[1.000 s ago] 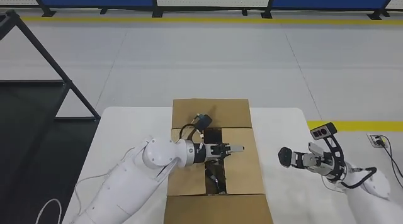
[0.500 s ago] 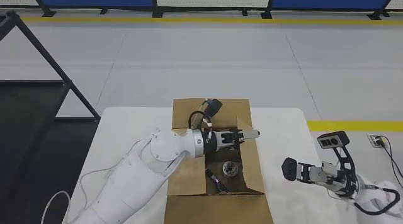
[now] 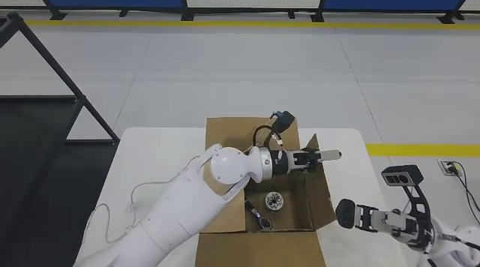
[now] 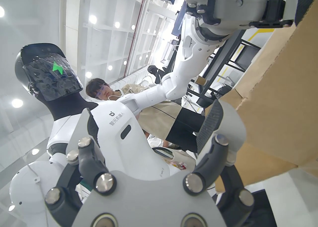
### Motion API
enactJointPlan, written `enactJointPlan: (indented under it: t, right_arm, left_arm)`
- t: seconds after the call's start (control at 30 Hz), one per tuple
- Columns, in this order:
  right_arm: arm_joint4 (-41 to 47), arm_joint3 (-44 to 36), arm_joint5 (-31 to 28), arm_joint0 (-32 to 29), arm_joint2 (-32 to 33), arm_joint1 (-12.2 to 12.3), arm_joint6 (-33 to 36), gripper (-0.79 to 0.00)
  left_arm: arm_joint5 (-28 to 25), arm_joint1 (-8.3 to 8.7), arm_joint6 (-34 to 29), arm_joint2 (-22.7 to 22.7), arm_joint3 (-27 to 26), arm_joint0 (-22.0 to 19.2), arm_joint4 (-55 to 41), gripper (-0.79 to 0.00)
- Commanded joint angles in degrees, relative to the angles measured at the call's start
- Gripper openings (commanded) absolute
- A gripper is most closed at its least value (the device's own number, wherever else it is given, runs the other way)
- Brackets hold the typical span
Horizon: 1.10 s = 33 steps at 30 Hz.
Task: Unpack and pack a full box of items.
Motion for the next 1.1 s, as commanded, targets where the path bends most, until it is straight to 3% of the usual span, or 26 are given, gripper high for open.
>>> enactJointPlan:
  t: [0.0,0.3,0.63,0.87,1.07]
  right_arm:
    - [-0.8,-0.2,0.0,0.0,-0.3,0.0,0.0,0.0]
    - [-6.0,2.4,-1.4,0.7,-0.3,0.1,-3.5,0.0]
    - [-17.8,1.9,0.0,-1.4,1.1,0.6,-13.4,0.0]
    - [-20.8,4.8,1.9,-0.1,-1.1,0.5,-17.4,0.0]
    - [-19.6,10.5,1.9,3.1,-2.7,0.1,-19.7,0.0]
  left_arm:
    - [-0.7,-1.34,0.1,1.1,2.3,-0.8,-0.6,0.0]
    - [-3.7,-5.56,-0.3,2.9,10.3,-2.8,-2.2,0.0]
    - [-7.0,-6.83,-1.3,0.5,13.1,-2.7,-1.9,0.0]
    - [-10.8,-4.27,-1.1,-6.4,9.6,-0.2,0.1,0.0]
    - [-10.6,0.69,-0.7,-17.3,-2.6,7.3,6.4,0.0]
